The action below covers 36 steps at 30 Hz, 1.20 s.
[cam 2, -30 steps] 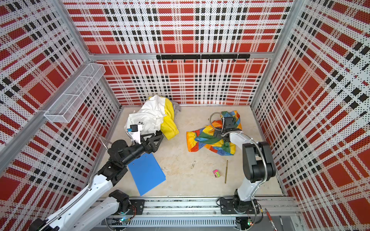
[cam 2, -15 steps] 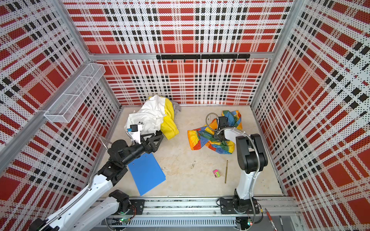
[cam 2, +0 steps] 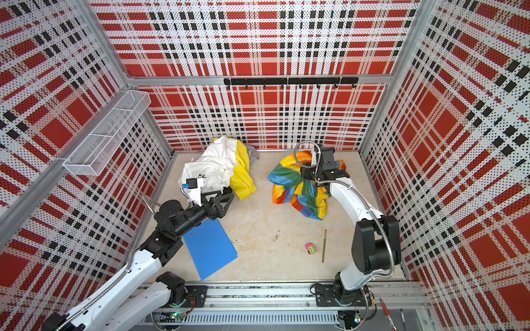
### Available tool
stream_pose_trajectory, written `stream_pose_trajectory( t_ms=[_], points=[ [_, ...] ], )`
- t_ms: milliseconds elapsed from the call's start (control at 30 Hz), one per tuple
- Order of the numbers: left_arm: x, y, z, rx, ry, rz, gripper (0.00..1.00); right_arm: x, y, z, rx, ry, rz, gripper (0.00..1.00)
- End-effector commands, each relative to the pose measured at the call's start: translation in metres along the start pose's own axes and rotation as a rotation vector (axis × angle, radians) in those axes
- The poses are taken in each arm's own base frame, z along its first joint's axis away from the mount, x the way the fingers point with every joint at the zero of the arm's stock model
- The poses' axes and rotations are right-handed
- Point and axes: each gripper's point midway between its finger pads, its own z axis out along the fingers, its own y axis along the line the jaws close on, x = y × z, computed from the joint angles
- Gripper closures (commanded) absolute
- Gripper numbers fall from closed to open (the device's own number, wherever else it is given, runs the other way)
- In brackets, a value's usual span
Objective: Pick out a specific cloth from the pile
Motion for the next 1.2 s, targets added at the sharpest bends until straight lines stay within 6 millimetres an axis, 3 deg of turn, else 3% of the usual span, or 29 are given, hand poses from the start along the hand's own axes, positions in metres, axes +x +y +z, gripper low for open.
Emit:
stream_pose_trajectory(
  t_ms=[0,200,400,533,600,667,733,933,1033,1167],
  points=[
    [-0.01,-0.003,-0.002,0.015,-0.031,0.009,0.01,-0.053,0.033,-0.043,-0.16,-0.142,0.019,1.0],
    [-0.011,-0.004,-0.002,0.015,-0.034,0.011,0.01,-0.12,0.073,-0.102,-0.322,-0.259,-0.001,1.0],
    [-0.011,-0.004,-0.002,0.022,-0.04,0.002,0.01,-0.161,0.123,-0.154,-0.53,-0.343,-0.067,1.0],
    [-0.011,-0.004,-0.002,0.023,-0.038,0.002,0.01,-0.188,0.122,-0.19,-0.503,-0.463,-0.046,1.0],
    [-0.01,-0.004,-0.001,0.023,-0.036,0.001,0.01,-0.196,0.111,-0.2,-0.486,-0.513,-0.011,1.0],
    [-0.01,-0.004,-0.001,0.025,-0.035,0.001,0.01,-0.197,0.089,-0.197,-0.435,-0.529,0.04,1.0],
    [-0.01,-0.004,-0.001,0.029,-0.035,-0.003,0.01,-0.191,0.055,-0.183,-0.318,-0.526,0.103,1.0],
    [-0.008,-0.004,-0.001,0.03,-0.032,-0.006,0.01,-0.148,-0.032,-0.139,-0.107,-0.449,0.252,1.0],
    [-0.007,-0.003,0.0,0.029,-0.031,-0.009,0.01,-0.122,-0.051,-0.112,-0.062,-0.379,0.259,1.0],
    [-0.005,-0.003,0.002,0.034,-0.027,-0.018,0.01,-0.097,-0.035,-0.084,-0.145,-0.303,0.208,1.0]
  ],
)
